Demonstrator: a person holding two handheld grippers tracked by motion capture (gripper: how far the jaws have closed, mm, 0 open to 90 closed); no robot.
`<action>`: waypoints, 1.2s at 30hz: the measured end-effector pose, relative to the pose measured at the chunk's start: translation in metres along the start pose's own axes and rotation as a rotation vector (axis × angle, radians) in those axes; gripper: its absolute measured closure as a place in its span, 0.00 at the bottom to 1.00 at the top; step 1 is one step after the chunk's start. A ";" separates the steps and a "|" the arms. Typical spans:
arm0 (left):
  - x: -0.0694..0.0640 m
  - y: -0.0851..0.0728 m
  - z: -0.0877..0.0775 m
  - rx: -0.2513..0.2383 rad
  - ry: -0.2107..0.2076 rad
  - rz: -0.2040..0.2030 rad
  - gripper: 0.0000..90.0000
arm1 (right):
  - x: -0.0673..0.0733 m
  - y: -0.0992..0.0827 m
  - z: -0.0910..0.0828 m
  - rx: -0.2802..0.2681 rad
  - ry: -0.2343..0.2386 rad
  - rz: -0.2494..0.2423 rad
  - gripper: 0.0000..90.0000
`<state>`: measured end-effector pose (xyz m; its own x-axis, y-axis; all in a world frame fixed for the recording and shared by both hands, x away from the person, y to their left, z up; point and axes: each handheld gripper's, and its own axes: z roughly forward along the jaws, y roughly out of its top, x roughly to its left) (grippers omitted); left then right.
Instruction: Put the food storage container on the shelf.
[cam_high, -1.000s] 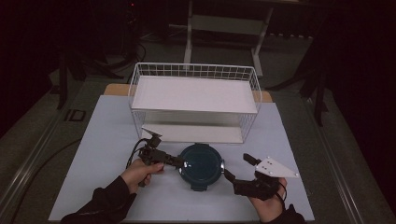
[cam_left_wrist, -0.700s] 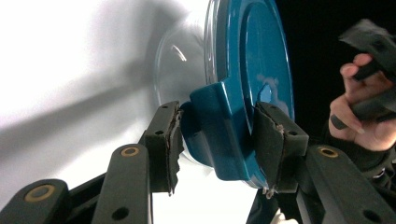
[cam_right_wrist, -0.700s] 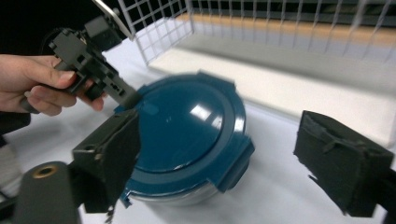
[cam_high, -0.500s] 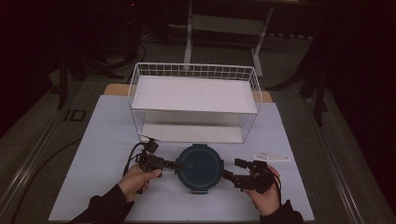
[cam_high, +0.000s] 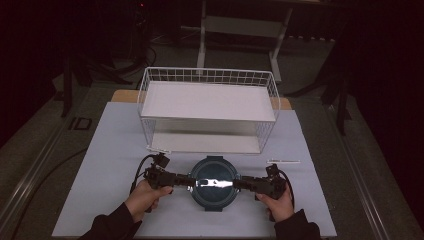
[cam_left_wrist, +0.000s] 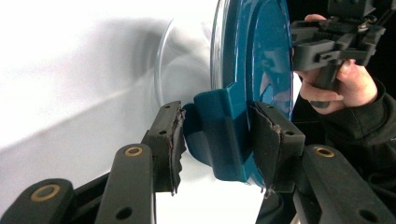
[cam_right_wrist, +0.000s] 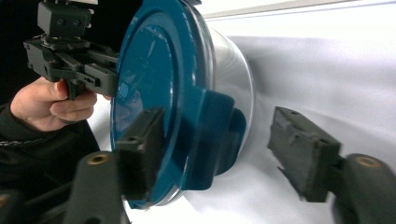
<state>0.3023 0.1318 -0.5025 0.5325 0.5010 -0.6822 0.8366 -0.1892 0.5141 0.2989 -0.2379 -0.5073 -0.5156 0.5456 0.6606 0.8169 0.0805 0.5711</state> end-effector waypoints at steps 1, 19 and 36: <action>-0.001 0.000 0.000 0.000 0.002 0.002 0.62 | -0.001 0.000 0.000 0.006 0.001 0.003 0.47; -0.008 -0.009 -0.001 -0.039 0.035 0.015 0.62 | -0.001 -0.005 0.001 0.047 0.097 0.055 0.61; -0.019 -0.006 -0.008 -0.079 0.073 0.035 0.62 | 0.009 -0.004 -0.001 0.010 0.078 0.038 0.62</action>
<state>0.2863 0.1306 -0.4887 0.5478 0.5560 -0.6251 0.8036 -0.1421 0.5779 0.2911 -0.2343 -0.5031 -0.5025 0.4819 0.7178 0.8386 0.0697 0.5403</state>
